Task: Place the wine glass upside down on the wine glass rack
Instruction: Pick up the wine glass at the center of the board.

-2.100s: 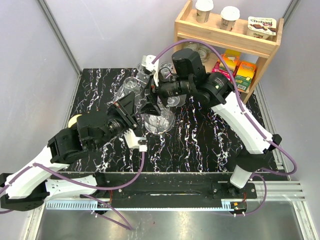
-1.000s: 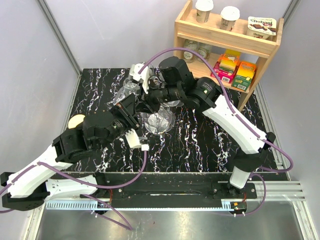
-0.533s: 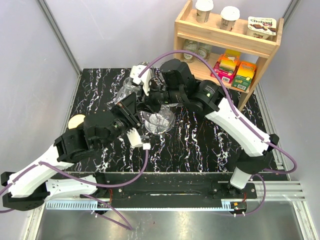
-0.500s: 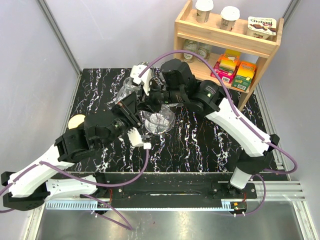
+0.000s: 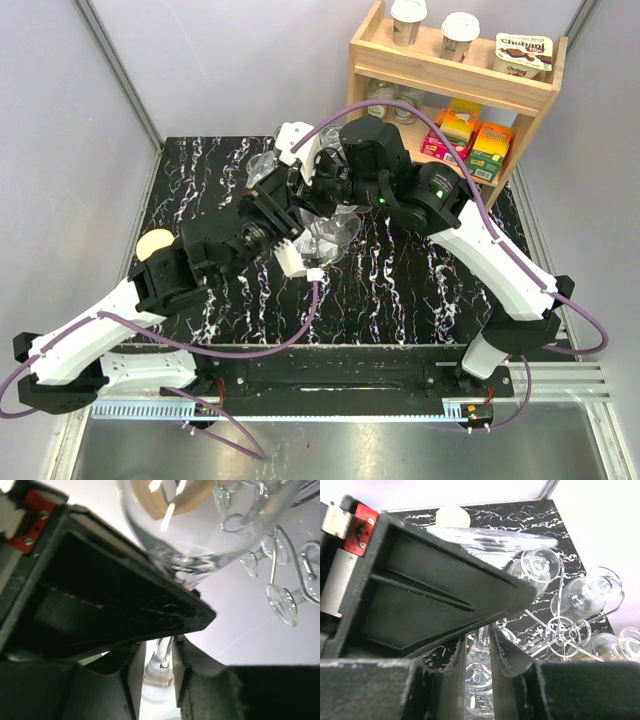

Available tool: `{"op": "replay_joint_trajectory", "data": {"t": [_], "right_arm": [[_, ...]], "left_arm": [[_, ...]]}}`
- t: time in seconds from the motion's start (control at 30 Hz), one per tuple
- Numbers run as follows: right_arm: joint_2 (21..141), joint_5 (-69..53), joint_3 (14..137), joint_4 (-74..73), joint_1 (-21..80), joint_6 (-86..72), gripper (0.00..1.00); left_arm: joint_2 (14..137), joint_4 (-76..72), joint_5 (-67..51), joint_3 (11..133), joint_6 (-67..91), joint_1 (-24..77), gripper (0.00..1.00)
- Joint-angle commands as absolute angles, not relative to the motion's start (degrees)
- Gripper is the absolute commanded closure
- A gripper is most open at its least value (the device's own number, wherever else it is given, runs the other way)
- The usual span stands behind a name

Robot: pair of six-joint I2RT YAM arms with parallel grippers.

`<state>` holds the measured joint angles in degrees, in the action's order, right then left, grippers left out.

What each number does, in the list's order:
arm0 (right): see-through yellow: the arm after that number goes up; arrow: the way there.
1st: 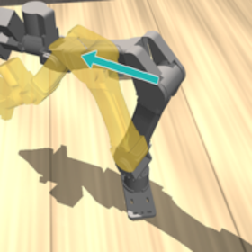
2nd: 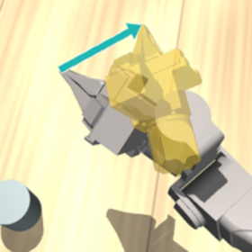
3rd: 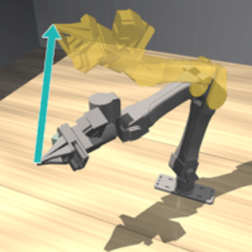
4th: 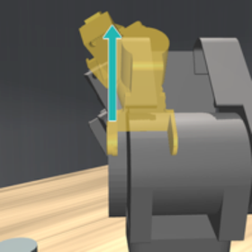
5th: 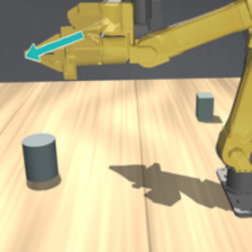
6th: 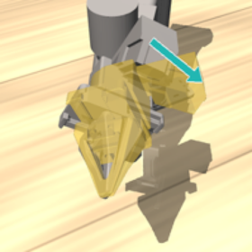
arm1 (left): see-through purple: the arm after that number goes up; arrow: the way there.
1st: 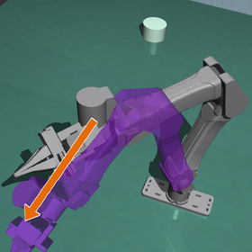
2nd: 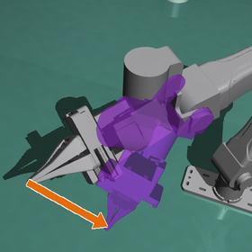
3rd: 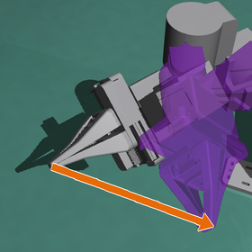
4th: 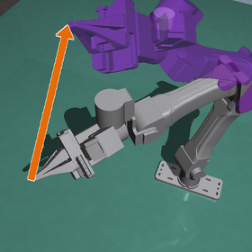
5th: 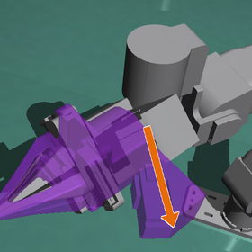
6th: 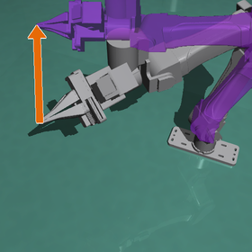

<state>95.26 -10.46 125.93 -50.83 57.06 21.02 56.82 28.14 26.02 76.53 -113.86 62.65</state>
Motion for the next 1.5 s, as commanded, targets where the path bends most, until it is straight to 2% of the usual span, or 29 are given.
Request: {"op": "replay_joint_trajectory", "data": {"t": [0.0,0.23,0.33,0.47,0.67,1.13,1.47], "right_arm": [[96.7,-9.4,123.8,-52.3,58.3,22.4,1.00],[95.8,-7.0,123.5,-51.7,58.3,23.4,1.00],[95.3,-6.3,123.0,-51.4,58.3,23.2,1.00],[94.7,-5.3,123.1,-51.1,58.2,23.3,1.00],[94.0,-4.3,122.9,-50.8,58.1,23.1,1.00],[93.1,-6.8,123.3,-51.4,58.2,20.0,1.00],[90.6,-11.1,121.7,-51.4,58.1,16.4,1.00]], "left_arm": [[58.2,10.8,22.8,81.2,-144.6,63.7,0.65],[59.5,8.6,23.9,81.6,-144.3,63.6,0.55],[59.7,7.9,25.0,81.9,-144.1,63.6,0.49],[59.0,7.6,25.9,81.9,-143.5,63.5,0.35],[57.2,7.6,27.7,81.8,-140.5,63.5,0.25],[53.9,11.7,28.6,86.3,-131.0,63.5,0.19],[55.3,31.7,25.9,107.6,-100.3,63.5,0.13]]}}
